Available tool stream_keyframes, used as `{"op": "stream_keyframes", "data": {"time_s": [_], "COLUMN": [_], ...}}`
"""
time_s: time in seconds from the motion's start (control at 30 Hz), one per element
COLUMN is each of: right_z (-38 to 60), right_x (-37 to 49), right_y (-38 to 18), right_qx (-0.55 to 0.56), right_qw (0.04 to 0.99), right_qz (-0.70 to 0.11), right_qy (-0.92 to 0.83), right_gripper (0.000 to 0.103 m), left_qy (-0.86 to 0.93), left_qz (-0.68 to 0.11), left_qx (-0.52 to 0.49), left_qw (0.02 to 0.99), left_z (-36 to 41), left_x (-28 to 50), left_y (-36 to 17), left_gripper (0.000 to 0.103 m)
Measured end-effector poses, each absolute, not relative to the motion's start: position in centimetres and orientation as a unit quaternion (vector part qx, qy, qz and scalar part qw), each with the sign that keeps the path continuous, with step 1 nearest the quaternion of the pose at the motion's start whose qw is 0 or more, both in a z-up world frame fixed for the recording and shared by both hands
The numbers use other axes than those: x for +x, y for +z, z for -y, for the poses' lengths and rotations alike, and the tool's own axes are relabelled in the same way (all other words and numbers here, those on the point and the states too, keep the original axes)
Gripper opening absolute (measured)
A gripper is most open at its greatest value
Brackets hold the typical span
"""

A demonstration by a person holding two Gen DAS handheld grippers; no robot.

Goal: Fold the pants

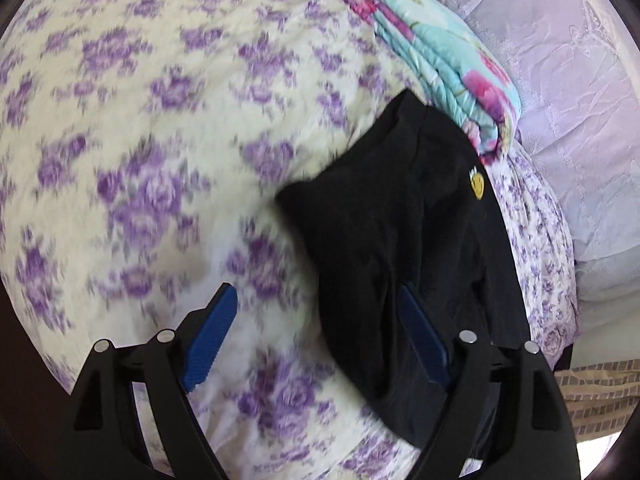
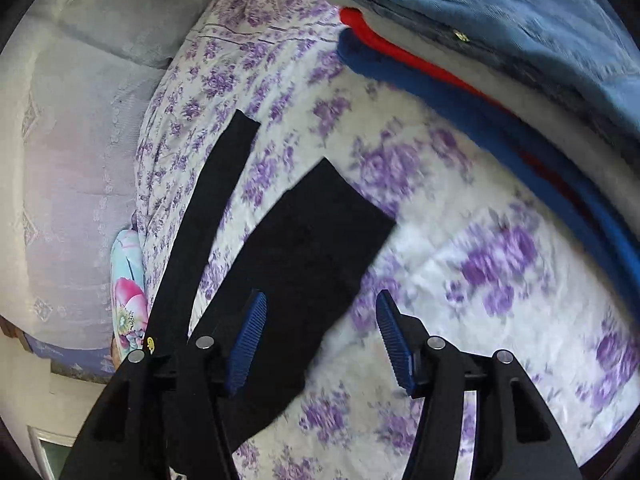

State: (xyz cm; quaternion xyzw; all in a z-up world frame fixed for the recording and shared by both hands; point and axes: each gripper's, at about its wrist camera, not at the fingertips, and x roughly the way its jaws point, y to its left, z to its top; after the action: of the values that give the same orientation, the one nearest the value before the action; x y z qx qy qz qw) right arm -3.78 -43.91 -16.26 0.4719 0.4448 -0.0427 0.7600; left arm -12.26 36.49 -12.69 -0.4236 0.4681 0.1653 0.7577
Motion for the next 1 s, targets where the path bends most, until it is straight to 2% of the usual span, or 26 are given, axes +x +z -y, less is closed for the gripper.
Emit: {"op": "stream_keyframes", "data": {"time_s": [0.2,0.27,0.33,0.37,0.43,0.6,0.67,0.73,0.8,0.83,1.0], "right_z": [42.9,42.8,42.5,42.4,42.3,43.0,43.4,43.8,44.1,44.2,44.2], "right_x": [-2.8,-2.1,-1.5,-1.2,-1.1,-1.5,-1.8,-2.1,-2.3,-2.4,-2.8], "right_y": [-18.4,-18.6,-18.6,-18.6,-18.6,-17.6,-17.4,-17.1,-16.9,-16.9,-16.7], "right_qx": [0.485,0.491,0.488,0.486,0.487,0.478,0.479,0.479,0.48,0.481,0.475], "right_qw": [0.753,0.755,0.759,0.76,0.759,0.769,0.769,0.77,0.77,0.77,0.772], "right_qz": [-0.444,-0.434,-0.43,-0.432,-0.431,-0.425,-0.423,-0.42,-0.418,-0.419,-0.421], "right_qy": [-0.026,-0.022,-0.012,-0.011,-0.008,-0.015,-0.019,-0.022,-0.024,-0.024,-0.024], "right_gripper": [0.058,0.055,0.038,0.033,0.015,0.01,0.008,0.008,0.007,0.006,0.003], "left_qy": [0.143,0.14,0.143,0.14,0.14,0.143,0.139,0.124,0.122,0.124,0.133], "left_qz": [-0.472,-0.463,-0.446,-0.439,-0.423,-0.407,-0.401,-0.401,-0.404,-0.404,-0.379], "left_qx": [-0.444,-0.462,-0.489,-0.501,-0.518,-0.527,-0.534,-0.542,-0.539,-0.536,-0.563], "left_qw": [0.748,0.743,0.736,0.733,0.73,0.732,0.731,0.728,0.729,0.731,0.722], "left_z": [-35.0,-35.1,-35.6,-35.8,-36.3,-36.9,-36.9,-36.7,-36.5,-36.4,-37.5], "left_x": [-12.9,-12.9,-12.9,-12.8,-12.4,-10.9,-10.4,-9.7,-9.3,-9.3,-11.3], "left_y": [-14.9,-15.5,-15.9,-15.9,-16.0,-15.9,-15.8,-15.8,-15.8,-15.7,-15.5], "left_gripper": [0.08,0.081,0.081,0.082,0.082,0.081,0.068,0.031,0.022,0.013,0.009]}}
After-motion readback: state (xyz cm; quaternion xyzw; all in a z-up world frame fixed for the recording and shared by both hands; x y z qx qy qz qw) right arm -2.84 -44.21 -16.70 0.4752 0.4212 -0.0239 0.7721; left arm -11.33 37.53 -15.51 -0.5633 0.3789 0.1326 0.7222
